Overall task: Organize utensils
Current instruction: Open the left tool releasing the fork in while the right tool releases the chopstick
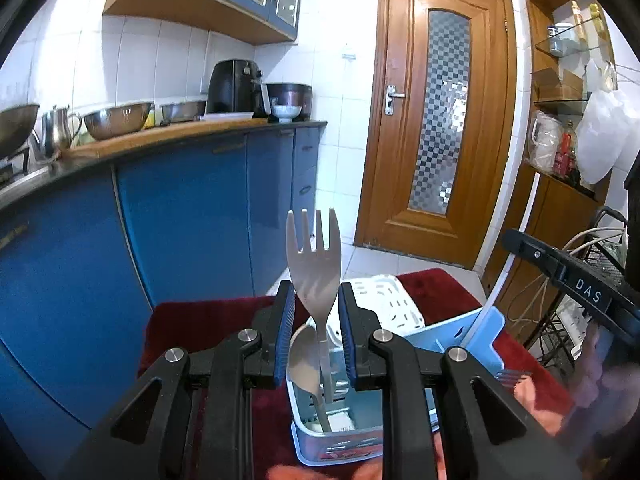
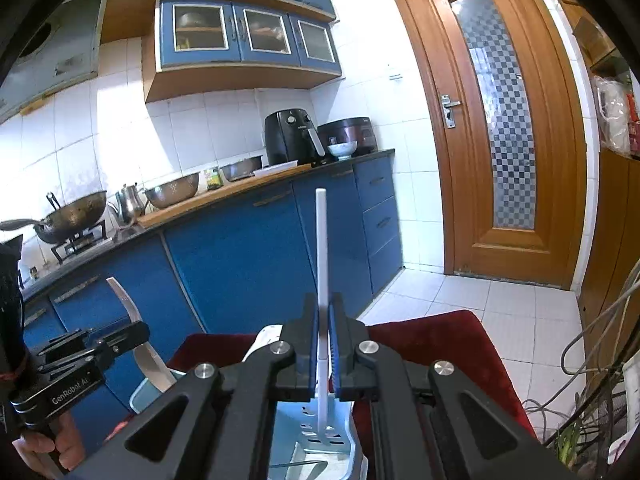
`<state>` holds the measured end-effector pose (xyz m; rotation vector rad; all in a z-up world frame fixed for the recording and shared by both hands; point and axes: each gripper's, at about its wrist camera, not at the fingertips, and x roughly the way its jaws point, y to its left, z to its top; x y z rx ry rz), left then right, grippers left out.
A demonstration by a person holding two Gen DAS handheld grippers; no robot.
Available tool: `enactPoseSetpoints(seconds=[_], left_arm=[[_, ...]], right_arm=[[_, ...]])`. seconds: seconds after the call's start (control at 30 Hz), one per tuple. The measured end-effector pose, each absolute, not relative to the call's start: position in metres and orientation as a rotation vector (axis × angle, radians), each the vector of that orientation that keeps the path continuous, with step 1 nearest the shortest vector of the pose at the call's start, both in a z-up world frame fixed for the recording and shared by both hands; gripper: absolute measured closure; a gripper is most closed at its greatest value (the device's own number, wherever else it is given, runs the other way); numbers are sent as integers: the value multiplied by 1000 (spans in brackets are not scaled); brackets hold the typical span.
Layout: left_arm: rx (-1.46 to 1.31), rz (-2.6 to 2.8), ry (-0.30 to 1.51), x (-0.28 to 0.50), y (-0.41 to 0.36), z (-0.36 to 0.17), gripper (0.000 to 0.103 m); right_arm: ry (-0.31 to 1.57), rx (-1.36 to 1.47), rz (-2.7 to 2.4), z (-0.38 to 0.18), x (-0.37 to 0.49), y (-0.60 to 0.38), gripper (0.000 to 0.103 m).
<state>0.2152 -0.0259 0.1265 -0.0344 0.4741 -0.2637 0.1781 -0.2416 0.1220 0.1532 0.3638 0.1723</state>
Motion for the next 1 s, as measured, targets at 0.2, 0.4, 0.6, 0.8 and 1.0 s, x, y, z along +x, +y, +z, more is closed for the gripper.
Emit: enactPoseSetpoints(seconds=[0.2,0.4,0.6,0.8,1.0], left_arm=[[-59,-284,494,214,-23,111,81],[-56,-307,512,208,-24,112,72],[-56,-319,507,195,-24,120,62],[-60,-333,492,180,-23,132,60],[-69,-348,475,160,-20,146,60]], right_arm=[[434,115,208,103,182,-232,96],[472,129,236,96,180,-228,92],[439,151,243,108,168,-232,78],[399,170,245,122,148,-237,74],[392,198,255,132,128,-243,74]])
